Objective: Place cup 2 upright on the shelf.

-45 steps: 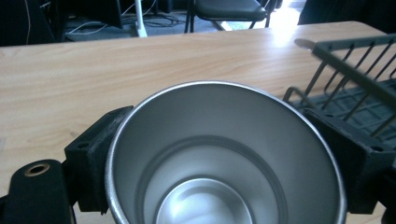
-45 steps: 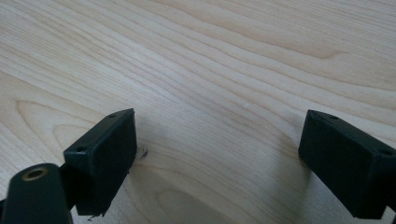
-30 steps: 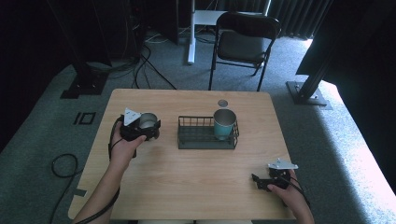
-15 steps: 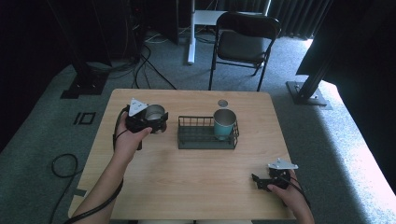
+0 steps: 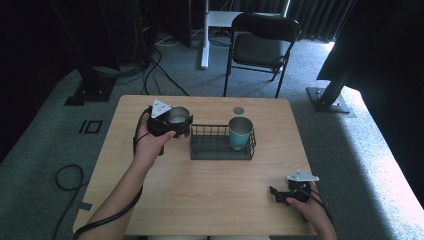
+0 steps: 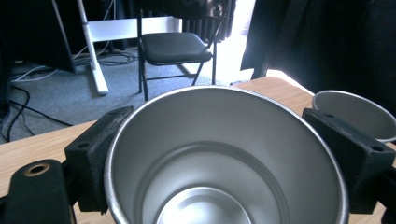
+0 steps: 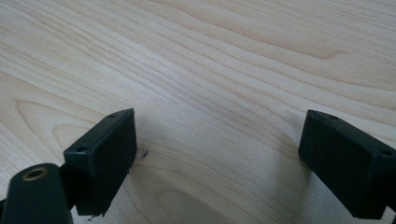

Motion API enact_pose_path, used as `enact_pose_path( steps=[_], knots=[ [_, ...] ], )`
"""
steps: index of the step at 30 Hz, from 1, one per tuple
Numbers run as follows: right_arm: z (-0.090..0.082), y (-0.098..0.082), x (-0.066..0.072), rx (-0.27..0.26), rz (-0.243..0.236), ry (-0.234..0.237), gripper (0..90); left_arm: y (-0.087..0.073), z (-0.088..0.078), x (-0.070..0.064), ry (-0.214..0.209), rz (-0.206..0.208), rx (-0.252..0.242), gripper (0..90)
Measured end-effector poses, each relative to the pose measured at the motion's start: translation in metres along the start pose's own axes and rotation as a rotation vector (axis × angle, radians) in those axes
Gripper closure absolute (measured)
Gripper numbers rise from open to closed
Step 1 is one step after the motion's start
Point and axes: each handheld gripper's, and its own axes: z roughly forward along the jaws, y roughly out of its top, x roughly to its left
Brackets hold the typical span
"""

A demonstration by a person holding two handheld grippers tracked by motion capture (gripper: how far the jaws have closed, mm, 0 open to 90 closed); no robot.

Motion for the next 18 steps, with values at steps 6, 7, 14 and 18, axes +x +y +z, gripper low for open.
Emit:
enact_pose_path(
  steps=[6,7,14,18],
  knots=[
    [0.000,0.000,0.000,0.000,0.000,0.000,10.9,0.005,0.010,-0.009,-0.020,-0.003,0.003,14.0],
    [0.000,0.000,0.000,0.000,0.000,0.000,11.0,0.006,0.011,-0.011,-0.024,-0.004,0.001,14.0],
    [0.000,0.000,0.000,-0.001,-0.001,0.000,10.9,0.008,0.025,-0.025,-0.056,0.011,0.001,14.0],
    [0.000,0.000,0.000,-0.001,0.000,0.000,11.0,0.007,0.035,-0.034,-0.082,0.006,0.005,14.0]
  ],
)
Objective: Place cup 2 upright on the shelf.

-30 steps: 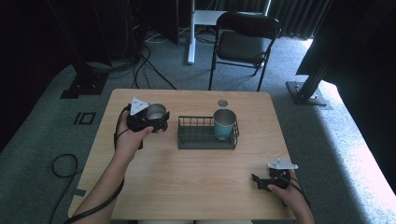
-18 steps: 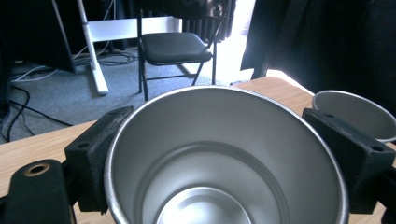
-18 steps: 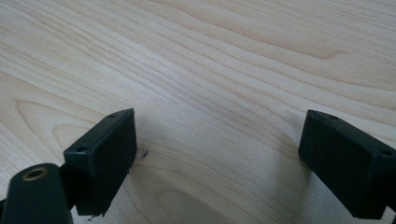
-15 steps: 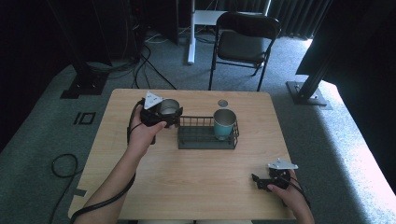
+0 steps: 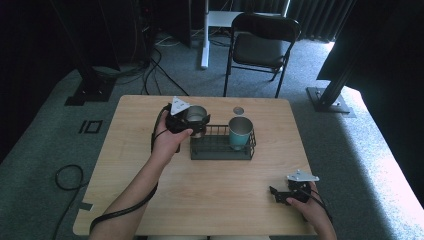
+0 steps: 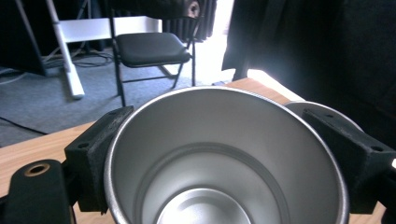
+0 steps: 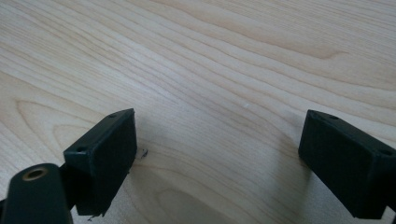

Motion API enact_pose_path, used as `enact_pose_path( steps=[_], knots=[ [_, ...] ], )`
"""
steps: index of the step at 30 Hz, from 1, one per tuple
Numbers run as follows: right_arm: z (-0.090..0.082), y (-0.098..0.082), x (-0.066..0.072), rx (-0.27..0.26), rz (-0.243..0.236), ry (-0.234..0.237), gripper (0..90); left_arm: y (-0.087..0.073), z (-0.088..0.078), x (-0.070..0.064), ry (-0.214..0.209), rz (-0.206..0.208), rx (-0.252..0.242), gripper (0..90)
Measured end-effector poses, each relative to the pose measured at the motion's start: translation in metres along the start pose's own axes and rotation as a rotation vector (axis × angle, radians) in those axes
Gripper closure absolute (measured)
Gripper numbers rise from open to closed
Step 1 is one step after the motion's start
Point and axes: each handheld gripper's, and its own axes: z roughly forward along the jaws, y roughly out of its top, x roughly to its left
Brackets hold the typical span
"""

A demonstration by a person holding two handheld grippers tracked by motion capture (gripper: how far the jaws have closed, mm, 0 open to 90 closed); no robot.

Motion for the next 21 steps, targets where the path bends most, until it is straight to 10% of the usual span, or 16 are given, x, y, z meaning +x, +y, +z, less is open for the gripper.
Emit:
enact_pose_path(
  steps=[21],
  knots=[
    [0.000,0.000,0.000,0.001,0.000,0.001,11.0,-0.028,0.051,-0.014,-0.038,-0.006,0.051,14.0]
  ],
)
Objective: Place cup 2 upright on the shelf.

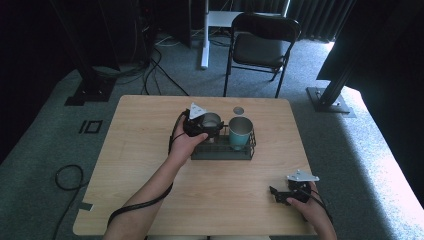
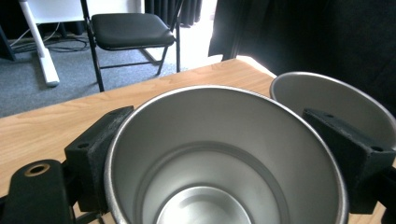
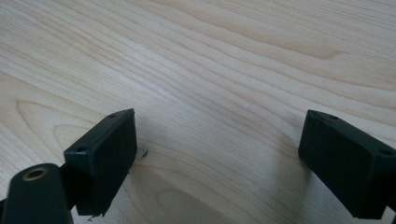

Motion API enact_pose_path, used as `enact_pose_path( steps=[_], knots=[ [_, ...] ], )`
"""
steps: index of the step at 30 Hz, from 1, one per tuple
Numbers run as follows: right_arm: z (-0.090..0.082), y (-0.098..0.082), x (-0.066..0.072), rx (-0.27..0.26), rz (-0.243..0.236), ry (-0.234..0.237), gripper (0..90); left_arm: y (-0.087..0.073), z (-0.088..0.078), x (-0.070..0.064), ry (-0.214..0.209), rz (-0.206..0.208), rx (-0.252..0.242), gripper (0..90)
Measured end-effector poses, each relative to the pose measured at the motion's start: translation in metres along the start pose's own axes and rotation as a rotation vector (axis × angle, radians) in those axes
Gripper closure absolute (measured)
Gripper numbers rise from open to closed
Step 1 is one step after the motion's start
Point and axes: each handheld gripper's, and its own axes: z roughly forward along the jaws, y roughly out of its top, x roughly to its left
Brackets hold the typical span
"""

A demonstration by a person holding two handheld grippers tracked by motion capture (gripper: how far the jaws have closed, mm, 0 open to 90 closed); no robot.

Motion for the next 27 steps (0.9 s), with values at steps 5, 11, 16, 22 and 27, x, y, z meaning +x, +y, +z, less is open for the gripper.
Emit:
enact_pose_path(
  steps=[5,11,16,22,27],
  knots=[
    [0.000,0.000,0.000,0.000,0.000,0.000,11.0,-0.010,0.009,-0.003,0.002,0.004,0.025,14.0],
    [0.000,0.000,0.000,0.000,0.000,0.000,11.0,-0.015,0.015,-0.006,0.019,0.012,0.032,13.9],
    [0.000,0.000,0.000,0.000,0.001,0.000,11.0,-0.020,0.019,-0.008,0.028,0.023,0.050,13.9],
    [0.000,0.000,0.000,0.000,0.001,0.001,11.0,-0.024,0.024,-0.009,0.040,0.035,0.060,13.9],
    [0.000,0.000,0.000,0.000,0.001,0.001,11.0,-0.029,0.026,-0.010,0.049,0.055,0.064,13.8]
  ],
)
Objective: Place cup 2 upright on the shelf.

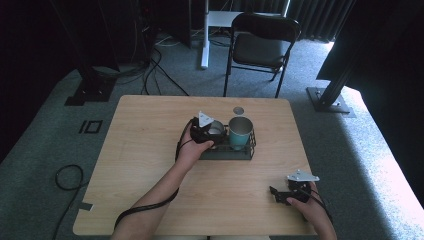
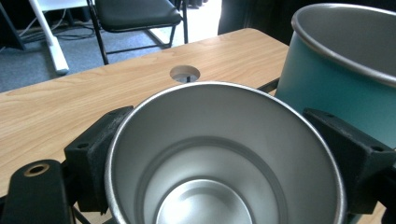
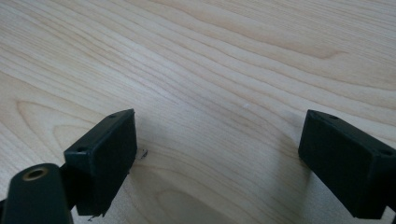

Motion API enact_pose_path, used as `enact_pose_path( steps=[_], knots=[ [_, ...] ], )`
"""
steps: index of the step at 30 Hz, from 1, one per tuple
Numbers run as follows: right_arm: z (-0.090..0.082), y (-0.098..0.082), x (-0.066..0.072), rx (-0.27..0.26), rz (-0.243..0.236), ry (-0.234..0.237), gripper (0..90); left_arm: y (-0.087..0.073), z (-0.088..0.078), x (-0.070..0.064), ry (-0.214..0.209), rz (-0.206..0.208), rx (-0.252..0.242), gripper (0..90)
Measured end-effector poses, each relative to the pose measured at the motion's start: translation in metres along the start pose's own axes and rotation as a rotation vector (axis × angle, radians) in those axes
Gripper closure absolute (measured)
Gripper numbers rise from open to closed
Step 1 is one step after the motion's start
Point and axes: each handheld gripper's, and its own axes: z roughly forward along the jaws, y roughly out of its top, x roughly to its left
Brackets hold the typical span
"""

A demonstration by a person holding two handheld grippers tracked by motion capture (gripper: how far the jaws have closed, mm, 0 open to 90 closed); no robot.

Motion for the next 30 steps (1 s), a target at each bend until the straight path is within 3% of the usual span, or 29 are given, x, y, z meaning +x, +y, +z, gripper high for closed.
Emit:
enact_pose_path(
  steps=[7,10,13,30],
  knots=[
    [0.000,0.000,0.000,0.000,0.000,0.000,11.0,-0.002,0.001,-0.001,0.008,0.008,0.033,11.1],
    [0.000,0.000,0.000,0.000,0.000,0.000,11.0,0.002,-0.001,-0.002,-0.002,-0.014,0.036,9.7],
    [0.000,0.000,0.000,0.000,-0.001,-0.001,11.0,0.006,-0.005,-0.002,-0.001,0.006,0.042,5.8],
    [0.000,0.000,0.000,0.001,-0.001,-0.001,11.0,0.016,-0.030,0.005,0.003,-0.007,0.005,3.5]
  ],
)
